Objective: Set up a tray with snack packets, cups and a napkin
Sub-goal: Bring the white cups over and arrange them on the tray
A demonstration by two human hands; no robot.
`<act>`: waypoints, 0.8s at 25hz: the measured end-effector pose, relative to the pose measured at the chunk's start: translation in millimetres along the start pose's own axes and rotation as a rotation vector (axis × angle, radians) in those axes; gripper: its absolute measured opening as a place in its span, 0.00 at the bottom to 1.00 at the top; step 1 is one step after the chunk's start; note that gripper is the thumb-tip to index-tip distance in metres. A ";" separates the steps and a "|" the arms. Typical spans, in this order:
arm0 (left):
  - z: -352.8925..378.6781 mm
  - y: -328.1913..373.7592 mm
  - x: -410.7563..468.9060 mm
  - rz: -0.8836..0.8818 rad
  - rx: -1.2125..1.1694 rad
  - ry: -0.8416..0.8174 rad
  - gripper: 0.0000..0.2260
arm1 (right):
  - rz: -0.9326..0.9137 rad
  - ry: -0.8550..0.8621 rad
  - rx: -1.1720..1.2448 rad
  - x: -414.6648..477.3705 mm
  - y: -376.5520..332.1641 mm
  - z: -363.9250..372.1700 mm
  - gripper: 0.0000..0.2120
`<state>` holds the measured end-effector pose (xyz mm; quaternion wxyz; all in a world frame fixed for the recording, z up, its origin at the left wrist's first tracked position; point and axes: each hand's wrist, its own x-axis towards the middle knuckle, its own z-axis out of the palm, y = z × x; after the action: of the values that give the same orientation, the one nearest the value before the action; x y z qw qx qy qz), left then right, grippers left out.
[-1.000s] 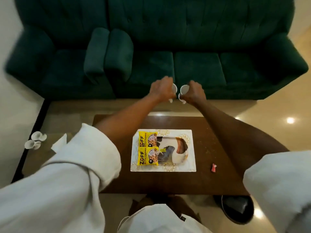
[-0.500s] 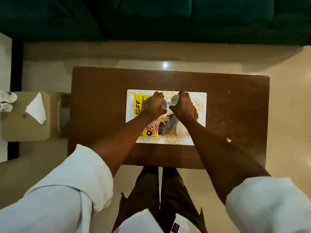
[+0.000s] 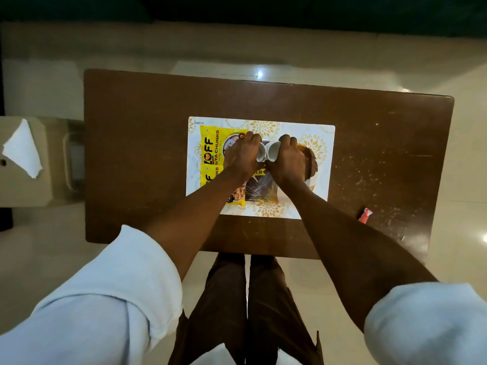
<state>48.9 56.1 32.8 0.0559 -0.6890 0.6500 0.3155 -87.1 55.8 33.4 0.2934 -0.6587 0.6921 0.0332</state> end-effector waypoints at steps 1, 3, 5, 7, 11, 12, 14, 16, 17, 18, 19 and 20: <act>1.7 -0.4 -0.7 0.005 0.005 0.008 0.27 | -0.001 0.006 -0.003 -1.7 0.7 1.3 0.31; 3.7 -1.0 -2.1 0.005 0.009 0.038 0.26 | -0.004 0.009 -0.009 -1.9 0.7 3.1 0.30; 6.8 -1.9 -3.7 0.001 0.011 0.060 0.26 | -0.003 0.007 -0.022 -2.9 -1.1 5.5 0.30; 9.0 -3.7 -2.5 0.003 0.016 0.074 0.26 | -0.005 0.007 -0.028 -1.4 -2.1 8.4 0.31; 15.3 -5.9 -2.7 -0.003 0.032 0.057 0.28 | 0.010 0.003 -0.048 0.1 -0.1 13.3 0.31; 17.0 -5.5 -4.1 -0.008 0.045 0.048 0.29 | 0.008 -0.013 -0.056 -0.2 0.0 14.3 0.31; 14.2 -5.0 -4.6 -0.017 0.073 0.041 0.32 | -0.021 -0.058 -0.086 1.8 -2.6 11.9 0.36; 1.9 -3.3 -9.7 -0.020 0.131 0.046 0.35 | -0.044 -0.100 -0.124 2.3 -5.9 -1.7 0.46; -4.7 -1.5 -16.7 -0.025 0.157 0.058 0.37 | -0.048 -0.108 -0.147 -0.7 -6.6 -11.9 0.50; -13.4 3.0 -26.1 -0.038 0.159 0.072 0.37 | -0.050 -0.110 -0.166 -6.1 -8.2 -25.8 0.54; -21.7 9.4 -37.2 -0.051 0.136 0.071 0.38 | -0.052 -0.117 -0.165 -13.0 -9.3 -40.2 0.55; -32.0 18.6 -48.5 -0.071 0.094 0.055 0.39 | -0.057 -0.122 -0.150 -20.0 -11.9 -56.7 0.56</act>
<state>45.3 79.5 89.0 0.0816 -0.7168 0.6405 0.2632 -97.3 47.6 93.2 0.2860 -0.6948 0.6495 0.1166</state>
